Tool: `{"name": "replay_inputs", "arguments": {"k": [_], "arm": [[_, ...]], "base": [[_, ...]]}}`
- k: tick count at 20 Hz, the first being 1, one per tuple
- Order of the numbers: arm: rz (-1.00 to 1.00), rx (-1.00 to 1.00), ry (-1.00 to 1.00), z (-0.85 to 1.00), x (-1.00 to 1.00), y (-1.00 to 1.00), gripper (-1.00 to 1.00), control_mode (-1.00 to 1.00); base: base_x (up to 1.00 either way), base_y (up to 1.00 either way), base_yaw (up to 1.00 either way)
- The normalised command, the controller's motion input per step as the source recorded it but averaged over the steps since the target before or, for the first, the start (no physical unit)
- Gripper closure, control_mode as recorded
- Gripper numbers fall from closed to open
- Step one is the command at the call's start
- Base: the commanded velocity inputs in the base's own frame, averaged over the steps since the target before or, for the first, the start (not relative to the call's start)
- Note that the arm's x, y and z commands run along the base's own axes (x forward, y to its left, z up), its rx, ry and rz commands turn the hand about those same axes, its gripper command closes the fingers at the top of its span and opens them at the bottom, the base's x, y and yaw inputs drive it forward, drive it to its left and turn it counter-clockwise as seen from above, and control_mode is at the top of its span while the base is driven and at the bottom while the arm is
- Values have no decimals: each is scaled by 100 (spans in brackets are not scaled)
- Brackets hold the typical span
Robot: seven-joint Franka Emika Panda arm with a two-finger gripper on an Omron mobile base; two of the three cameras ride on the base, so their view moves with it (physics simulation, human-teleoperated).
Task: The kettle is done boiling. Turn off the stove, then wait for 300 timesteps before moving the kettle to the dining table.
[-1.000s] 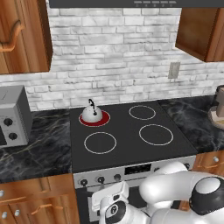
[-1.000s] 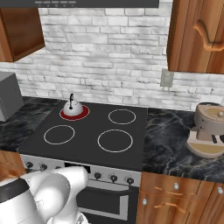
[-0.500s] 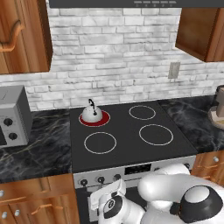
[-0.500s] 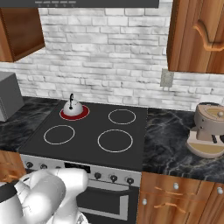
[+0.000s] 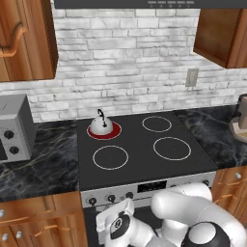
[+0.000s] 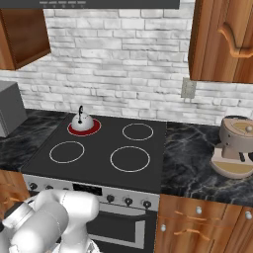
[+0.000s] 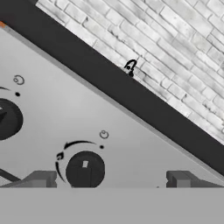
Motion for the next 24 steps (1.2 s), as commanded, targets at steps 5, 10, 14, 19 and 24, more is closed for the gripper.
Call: {"name": "replay_inputs", "arguments": {"k": [5, 10, 14, 19, 24], "arm": [[0, 0, 0, -9, 9, 9, -100, -100], [0, 0, -1, -8, 5, 0, -100, -100], [0, 0, -1, -4, 7, 0, -100, -100], [0, 0, -2, -1, 6, 0, -100, -100], [0, 0, 0, 0, 8, 0, -100, -100]], "base": [[0, 0, 0], [0, 0, 0], [0, 0, 0], [0, 0, 0], [0, 0, 0]]}}
